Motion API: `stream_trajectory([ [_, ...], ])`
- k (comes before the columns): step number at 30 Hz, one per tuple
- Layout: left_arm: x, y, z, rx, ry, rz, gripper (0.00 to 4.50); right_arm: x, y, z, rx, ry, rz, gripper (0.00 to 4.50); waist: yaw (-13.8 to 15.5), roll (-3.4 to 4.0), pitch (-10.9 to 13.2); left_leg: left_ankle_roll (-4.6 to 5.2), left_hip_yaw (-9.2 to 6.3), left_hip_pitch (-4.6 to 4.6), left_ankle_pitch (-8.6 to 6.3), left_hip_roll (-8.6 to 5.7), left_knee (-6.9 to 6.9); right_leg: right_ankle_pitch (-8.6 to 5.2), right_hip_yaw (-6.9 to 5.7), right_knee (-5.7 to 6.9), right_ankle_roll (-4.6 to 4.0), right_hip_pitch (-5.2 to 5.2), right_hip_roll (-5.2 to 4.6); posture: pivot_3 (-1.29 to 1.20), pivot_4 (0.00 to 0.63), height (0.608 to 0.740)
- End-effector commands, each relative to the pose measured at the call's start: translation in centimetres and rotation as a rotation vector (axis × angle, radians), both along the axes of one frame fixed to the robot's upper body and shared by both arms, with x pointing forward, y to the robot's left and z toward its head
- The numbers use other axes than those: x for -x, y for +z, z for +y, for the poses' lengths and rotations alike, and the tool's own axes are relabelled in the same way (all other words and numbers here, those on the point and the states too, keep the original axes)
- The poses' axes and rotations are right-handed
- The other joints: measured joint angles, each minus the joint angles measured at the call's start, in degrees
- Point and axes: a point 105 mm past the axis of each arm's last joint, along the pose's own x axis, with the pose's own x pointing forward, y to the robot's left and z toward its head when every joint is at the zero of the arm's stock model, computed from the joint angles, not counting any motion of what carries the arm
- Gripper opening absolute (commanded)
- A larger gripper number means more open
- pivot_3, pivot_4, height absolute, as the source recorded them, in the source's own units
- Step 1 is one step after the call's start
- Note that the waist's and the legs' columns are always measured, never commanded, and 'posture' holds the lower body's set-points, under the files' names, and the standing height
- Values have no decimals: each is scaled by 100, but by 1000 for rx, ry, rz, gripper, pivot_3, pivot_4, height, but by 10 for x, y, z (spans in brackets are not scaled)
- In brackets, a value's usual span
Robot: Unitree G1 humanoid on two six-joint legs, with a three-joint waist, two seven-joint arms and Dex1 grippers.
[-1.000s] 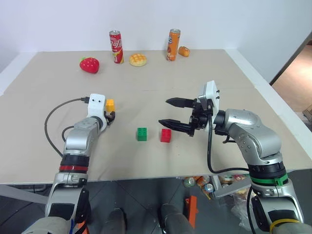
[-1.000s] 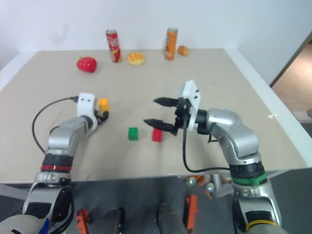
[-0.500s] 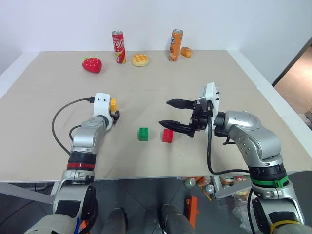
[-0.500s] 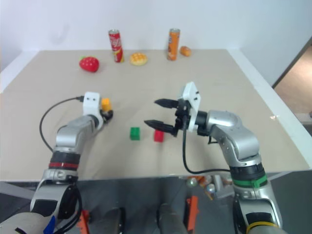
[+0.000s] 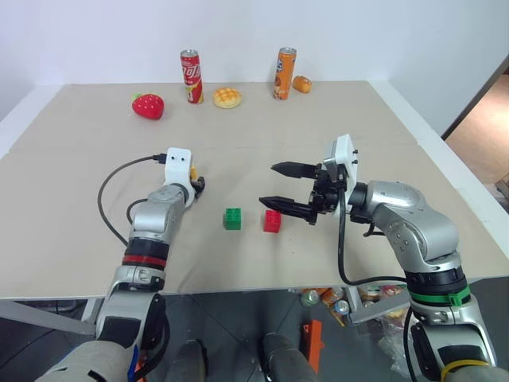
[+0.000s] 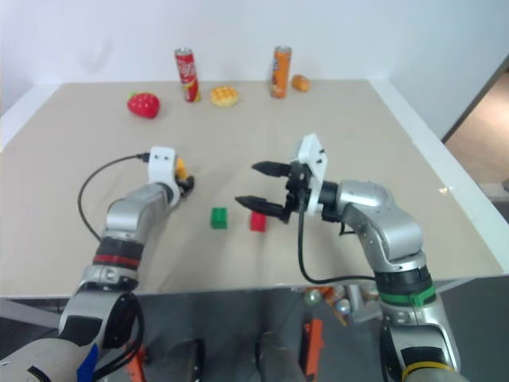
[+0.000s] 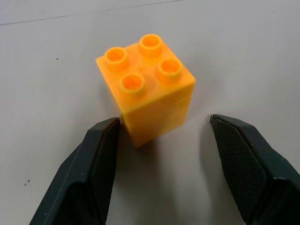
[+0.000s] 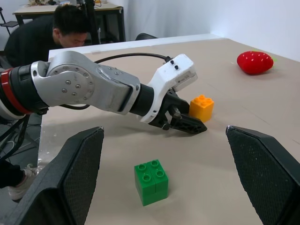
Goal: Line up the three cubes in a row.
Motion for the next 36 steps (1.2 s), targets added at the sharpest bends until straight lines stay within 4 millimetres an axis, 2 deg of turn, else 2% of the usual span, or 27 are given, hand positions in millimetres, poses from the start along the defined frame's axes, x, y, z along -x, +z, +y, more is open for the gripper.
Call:
stream_trajectory([
  [1, -6, 7, 11, -3, 68, -25, 3181, 3, 12, 2, -14, 18, -50, 4346, -6, 0, 0, 0, 0, 0, 0, 0, 0, 0, 0, 0, 0, 0, 0, 0, 150, 740],
  [8, -11, 2, 19, -14, 124, -29, 3181, 2, 10, 0, -16, 3, -44, 4346, -30, 0, 0, 2, 0, 4, 4, 0, -1, 5, 1, 1, 1, 0, 1, 0, 150, 740],
  [9, -12, 2, 19, -14, 125, -34, 2655, 2, 10, 0, -17, 2, -44, 4346, -35, 0, 0, 1, 0, 4, 5, 0, -1, 6, 1, 1, 1, 0, 1, 0, 150, 740],
  [12, -14, 3, 20, -14, 132, -44, 1911, 2, 10, 0, -14, -1, -45, 4346, -61, 0, 0, -3, 0, 5, 9, 0, -1, 9, 2, 1, 1, 0, 2, 0, 150, 740],
  [13, -14, 3, 20, -12, 132, -44, 1417, 2, 10, 0, -14, -1, -45, 4346, -65, 0, 0, -2, 0, 6, 9, 0, -2, 10, 2, 1, 0, 0, 2, 0, 150, 740],
  [20, -15, 8, 19, -54, 84, -52, 1331, 1, 10, -3, -11, -10, -43, 4346, -68, 0, 0, -1, 0, 7, 12, 0, -10, 10, 3, 0, 0, -2, 3, 0, 150, 740],
  [22, -16, 21, 24, -81, 43, -118, 1331, 1, 9, -2, -8, -10, -42, 4346, -68, 0, 0, -2, 0, 7, 12, 0, -13, 9, 2, 0, 0, -3, 3, 0, 150, 740],
  [25, -13, 44, 27, -91, -95, -244, 1331, 1, 7, -2, -5, -7, -38, 4346, -78, 0, 0, -5, 1, 4, 14, 0, -23, 9, 4, -1, 0, -11, 3, 0, 150, 740],
  [29, 5, 55, 24, -80, -355, -326, 1331, 1, 6, -2, 2, 1, -34, 4346, -53, 0, 0, -6, 0, 2, 14, 1, -35, 0, 2, -1, -1, -15, 1, 0, 150, 740],
  [32, 29, 47, 30, -142, -575, -341, 1331, 3, 7, -2, 8, 14, -29, 4346, -65, 1, 0, -7, 5, -1, 14, 0, -39, -6, 3, -7, -2, -16, -3, 0, 150, 740],
  [36, 63, 28, 56, -115, -804, -234, 1331, 4, 6, -5, 21, 22, -24, 4346, -56, 1, 1, -7, 6, -1, 13, 2, -41, -11, -2, -7, -10, -18, -5, 0, 150, 740],
])
